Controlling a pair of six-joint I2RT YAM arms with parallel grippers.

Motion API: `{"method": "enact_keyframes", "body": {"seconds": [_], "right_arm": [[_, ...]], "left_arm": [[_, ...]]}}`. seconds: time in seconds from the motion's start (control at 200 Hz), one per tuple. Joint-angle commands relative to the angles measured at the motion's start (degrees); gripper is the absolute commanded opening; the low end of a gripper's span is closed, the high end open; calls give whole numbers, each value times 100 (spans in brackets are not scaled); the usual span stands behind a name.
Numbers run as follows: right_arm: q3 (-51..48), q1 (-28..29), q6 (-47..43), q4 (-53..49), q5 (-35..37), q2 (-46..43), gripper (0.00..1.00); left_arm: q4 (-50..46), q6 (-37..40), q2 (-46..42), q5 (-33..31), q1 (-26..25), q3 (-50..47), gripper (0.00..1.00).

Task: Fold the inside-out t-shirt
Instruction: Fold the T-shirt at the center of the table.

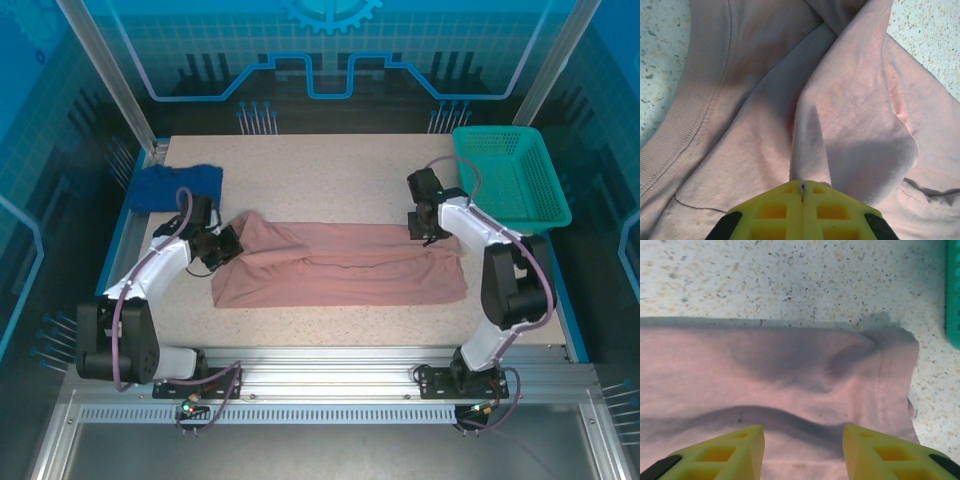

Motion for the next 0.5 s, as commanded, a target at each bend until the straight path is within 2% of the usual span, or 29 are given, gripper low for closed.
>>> {"method": "enact_keyframes", "body": {"seconds": [0.0, 0.225, 0.335, 0.415, 0.495], "right_arm": [[223, -289, 96, -242, -264, 470, 44], [-179, -456, 112, -624, -549, 562, 41], [-279, -418, 58, -534, -422, 387, 42], [-255, -214, -25, -294, -415, -28, 44], [-301, 245, -271, 119, -718, -518, 49]], "left_arm": [[68, -109, 4, 160, 51, -20, 0], [-23, -55, -13, 134, 51, 48, 0], [-40, -29, 18, 148, 51, 54, 0], [-50, -22, 32, 163, 51, 66, 0], [-73, -33, 23, 165, 51, 79, 0]]}}
